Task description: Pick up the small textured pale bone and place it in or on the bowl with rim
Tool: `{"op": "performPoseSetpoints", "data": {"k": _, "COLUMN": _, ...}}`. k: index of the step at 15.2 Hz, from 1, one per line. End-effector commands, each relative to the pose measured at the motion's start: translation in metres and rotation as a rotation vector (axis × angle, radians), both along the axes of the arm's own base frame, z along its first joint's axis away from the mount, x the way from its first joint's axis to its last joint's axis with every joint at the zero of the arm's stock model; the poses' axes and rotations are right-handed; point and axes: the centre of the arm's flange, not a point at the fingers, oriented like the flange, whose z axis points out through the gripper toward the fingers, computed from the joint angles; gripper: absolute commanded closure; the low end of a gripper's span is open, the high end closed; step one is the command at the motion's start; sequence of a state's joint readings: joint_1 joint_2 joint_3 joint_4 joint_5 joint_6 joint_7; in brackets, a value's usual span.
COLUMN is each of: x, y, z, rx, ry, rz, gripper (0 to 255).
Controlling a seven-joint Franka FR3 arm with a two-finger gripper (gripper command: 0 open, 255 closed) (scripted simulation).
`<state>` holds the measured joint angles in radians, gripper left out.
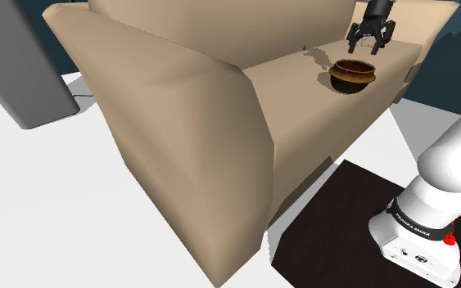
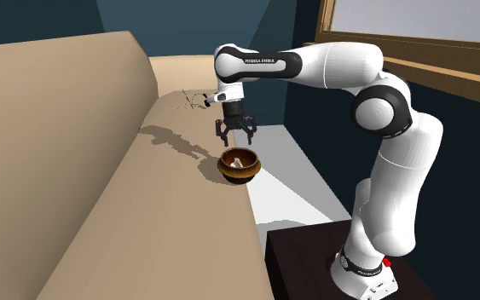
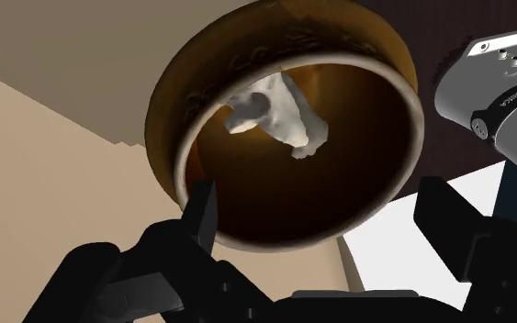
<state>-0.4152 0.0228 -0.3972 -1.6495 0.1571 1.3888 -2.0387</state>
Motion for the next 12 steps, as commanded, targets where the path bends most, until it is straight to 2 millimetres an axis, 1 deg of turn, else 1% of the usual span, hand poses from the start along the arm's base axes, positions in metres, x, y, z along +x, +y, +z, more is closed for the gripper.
{"op": "performPoseSetpoints", "data": {"k": 1, "x": 0.0, "y": 0.0, "z": 0.0, "rx": 0.0, "ry": 0.0, "rz": 0.0, "gripper": 0}}
{"op": "performPoseSetpoints", "data": {"k": 2, "x": 0.0, "y": 0.0, "z": 0.0, "rx": 0.0, "ry": 0.0, "rz": 0.0, "gripper": 0}}
{"op": "performPoseSetpoints", "data": {"k": 6, "x": 0.004, "y": -0.015, "z": 0.048, "rx": 0.0, "ry": 0.0, "rz": 0.0, "gripper": 0}}
{"op": "performPoseSetpoints", "data": {"k": 12, "x": 0.004, "y": -0.015, "z": 0.048, "rx": 0.0, "ry": 0.0, "rz": 0.0, "gripper": 0}}
